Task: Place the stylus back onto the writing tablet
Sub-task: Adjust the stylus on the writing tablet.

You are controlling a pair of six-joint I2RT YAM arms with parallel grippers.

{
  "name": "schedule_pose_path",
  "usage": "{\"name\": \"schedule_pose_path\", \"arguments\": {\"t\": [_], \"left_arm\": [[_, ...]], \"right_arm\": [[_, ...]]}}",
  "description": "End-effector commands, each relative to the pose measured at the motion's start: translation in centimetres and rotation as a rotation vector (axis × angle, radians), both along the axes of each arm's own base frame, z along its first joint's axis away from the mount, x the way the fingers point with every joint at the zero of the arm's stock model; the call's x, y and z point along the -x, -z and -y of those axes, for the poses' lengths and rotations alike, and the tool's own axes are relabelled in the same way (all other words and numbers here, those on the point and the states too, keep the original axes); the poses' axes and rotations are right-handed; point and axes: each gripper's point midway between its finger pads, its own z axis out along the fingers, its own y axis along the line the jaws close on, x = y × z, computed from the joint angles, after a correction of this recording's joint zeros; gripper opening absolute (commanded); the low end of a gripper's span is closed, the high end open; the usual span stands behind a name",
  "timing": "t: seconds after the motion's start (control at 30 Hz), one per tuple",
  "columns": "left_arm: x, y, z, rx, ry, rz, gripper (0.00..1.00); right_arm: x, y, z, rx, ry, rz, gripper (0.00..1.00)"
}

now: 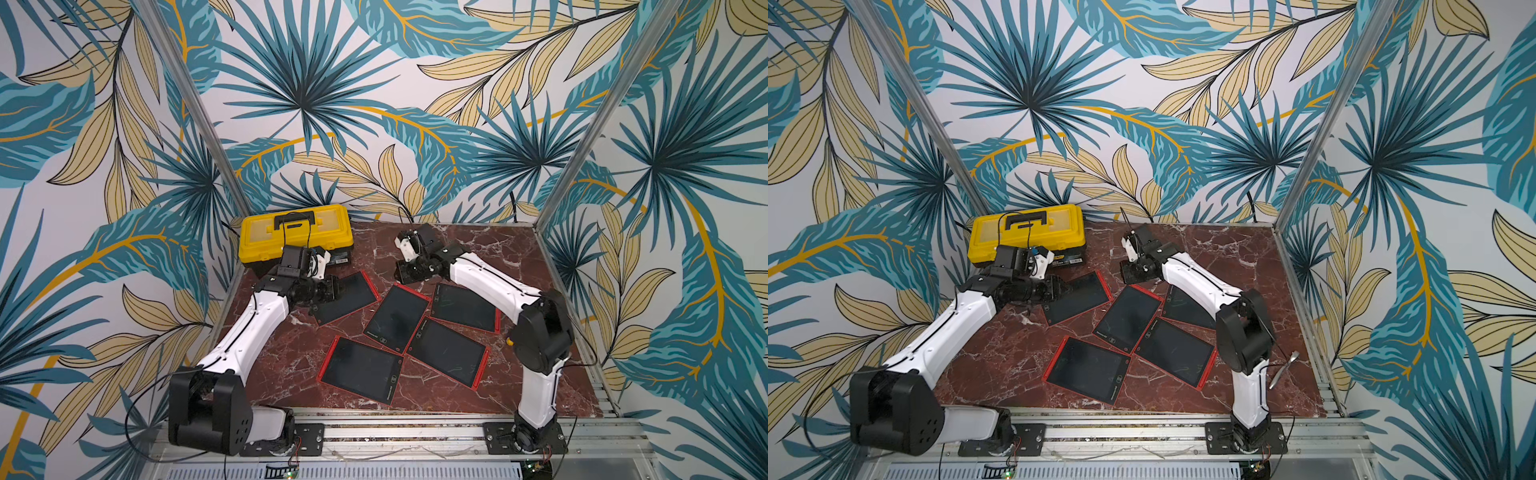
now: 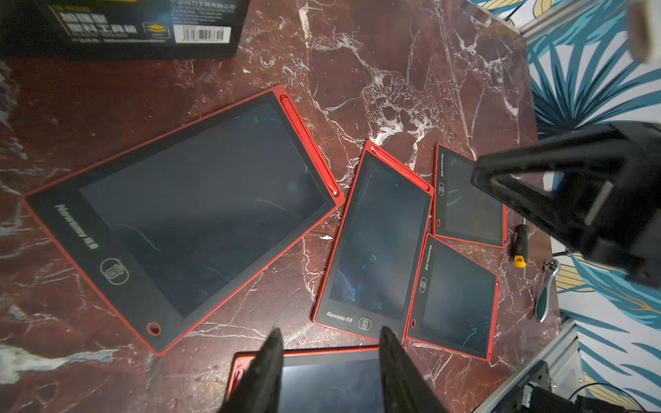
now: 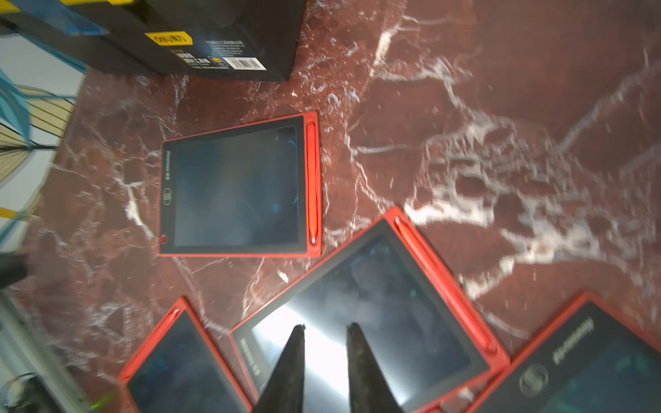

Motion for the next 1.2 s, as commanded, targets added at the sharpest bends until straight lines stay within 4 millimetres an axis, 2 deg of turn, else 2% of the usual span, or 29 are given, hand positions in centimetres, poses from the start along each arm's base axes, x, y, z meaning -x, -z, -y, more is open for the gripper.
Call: {"name": "schedule_pose_path", "arguments": {"t": [0.0, 0.1, 0.2, 0.4, 0.5, 0.67, 0.83, 1.17], "left_arm": [[-2.0, -1.1, 1.1, -0.031, 0.040, 0.044, 0.30], [-3.4, 0.0, 2.2, -0.053, 0.089, 0.028, 0.13], [-4.8, 1.4, 3.3, -0.085, 0.136, 0.002, 0.02], [-6.9, 4.9, 4.9, -0.218, 0.225, -0.066, 0.00], [-7.6, 6.6, 5.3, -0.281, 0.265, -0.095, 0.00], [-8.8, 8.9, 6.1, -0.358, 0.304, -0.114, 0.00], [-10.0, 10.1, 6.7, -0.442, 0.304, -0.101, 0.00], [-12.0, 11.2, 7.4, -0.507, 0.298, -0.077, 0.00]], "right_arm": [[1.9, 0.0, 0.2, -0.050, -0.015, -0.014, 0.32], [3.9, -1.0, 0.9, -0.094, -0.024, -0.008, 0.45], [5.4, -1.7, 1.7, -0.131, -0.015, 0.002, 0.58], [7.5, -2.4, 4.6, -0.133, 0.052, 0.074, 0.88], [8.3, -2.8, 5.6, -0.130, 0.072, 0.094, 0.99], [8.9, -2.8, 6.5, -0.113, 0.088, 0.097, 1.00], [9.2, -2.1, 7.2, -0.087, 0.101, 0.089, 1.00], [9.6, -1.4, 7.8, -0.052, 0.112, 0.073, 1.00]]}}
